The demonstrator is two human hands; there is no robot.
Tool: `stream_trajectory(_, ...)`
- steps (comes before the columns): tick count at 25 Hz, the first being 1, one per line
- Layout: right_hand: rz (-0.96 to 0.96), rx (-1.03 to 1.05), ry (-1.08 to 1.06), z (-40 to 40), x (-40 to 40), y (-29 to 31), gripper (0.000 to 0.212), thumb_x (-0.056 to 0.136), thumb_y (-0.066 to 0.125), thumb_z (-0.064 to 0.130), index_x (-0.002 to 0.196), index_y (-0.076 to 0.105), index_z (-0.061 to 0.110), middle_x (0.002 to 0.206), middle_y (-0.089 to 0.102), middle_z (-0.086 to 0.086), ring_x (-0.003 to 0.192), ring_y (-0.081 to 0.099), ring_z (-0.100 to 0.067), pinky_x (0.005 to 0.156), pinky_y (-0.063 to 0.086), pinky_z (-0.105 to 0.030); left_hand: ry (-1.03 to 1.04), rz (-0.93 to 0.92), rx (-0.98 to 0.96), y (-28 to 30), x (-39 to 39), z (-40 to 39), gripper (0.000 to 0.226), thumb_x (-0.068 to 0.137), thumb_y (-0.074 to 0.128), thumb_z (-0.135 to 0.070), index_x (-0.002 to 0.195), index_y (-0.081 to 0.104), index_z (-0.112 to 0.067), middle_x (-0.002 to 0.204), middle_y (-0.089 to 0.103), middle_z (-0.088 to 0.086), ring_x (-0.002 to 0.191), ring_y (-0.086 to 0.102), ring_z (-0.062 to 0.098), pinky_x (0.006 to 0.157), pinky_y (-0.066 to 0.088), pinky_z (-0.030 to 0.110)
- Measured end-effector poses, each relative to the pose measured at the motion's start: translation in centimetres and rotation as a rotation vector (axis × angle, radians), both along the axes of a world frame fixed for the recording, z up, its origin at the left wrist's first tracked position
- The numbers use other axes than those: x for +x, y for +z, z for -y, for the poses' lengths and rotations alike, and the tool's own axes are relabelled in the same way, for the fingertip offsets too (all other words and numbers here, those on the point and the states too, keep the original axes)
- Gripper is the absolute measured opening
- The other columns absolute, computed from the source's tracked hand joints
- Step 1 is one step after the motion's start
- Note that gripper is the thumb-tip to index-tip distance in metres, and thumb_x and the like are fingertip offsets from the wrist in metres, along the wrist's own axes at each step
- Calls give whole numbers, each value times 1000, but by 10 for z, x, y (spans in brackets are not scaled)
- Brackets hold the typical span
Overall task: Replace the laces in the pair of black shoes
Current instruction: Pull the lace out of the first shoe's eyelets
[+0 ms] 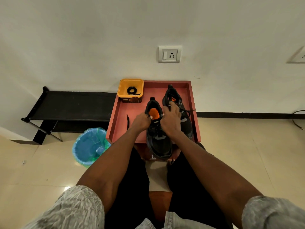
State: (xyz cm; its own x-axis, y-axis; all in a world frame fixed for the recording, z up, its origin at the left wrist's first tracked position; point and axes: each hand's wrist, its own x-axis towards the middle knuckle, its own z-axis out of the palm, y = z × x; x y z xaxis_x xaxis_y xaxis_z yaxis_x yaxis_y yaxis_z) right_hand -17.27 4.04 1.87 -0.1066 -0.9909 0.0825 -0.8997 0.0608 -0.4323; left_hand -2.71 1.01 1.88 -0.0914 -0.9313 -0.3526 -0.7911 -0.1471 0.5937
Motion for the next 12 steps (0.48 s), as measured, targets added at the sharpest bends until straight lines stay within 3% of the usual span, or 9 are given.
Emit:
stream_trajectory(3,-246,88,323,2,14,1,45,87,61,14,132,57,18,158,20,-14,146,13,-36,116,20,-52,-7,-22,-8,2,-1,1,36,100,50,-24,65,47,-15,64,53,2,58,48,19,54,38,29)
stream_trajectory(7,-244,37,289,3,9,1,38,87,62,13,125,60,11,154,28,-11,143,21,-32,116,22,-49,-14,12,-1,1,0,1,36,99,51,-22,64,47,-14,66,53,4,66,52,25,57,38,31)
stream_trajectory(9,-72,-54,43,3,-1,1,25,87,59,8,112,61,8,148,35,-11,139,28,-30,116,26,-47,-15,39,4,1,0,1,36,99,51,-22,64,48,-12,69,54,6,67,52,26,57,37,30)
stream_trajectory(12,290,-8,-548,10,-28,8,39,84,59,4,122,55,2,141,41,-14,132,37,-31,112,34,-45,0,26,10,0,0,1,30,98,49,-20,73,53,-6,71,54,7,67,52,25,56,36,30)
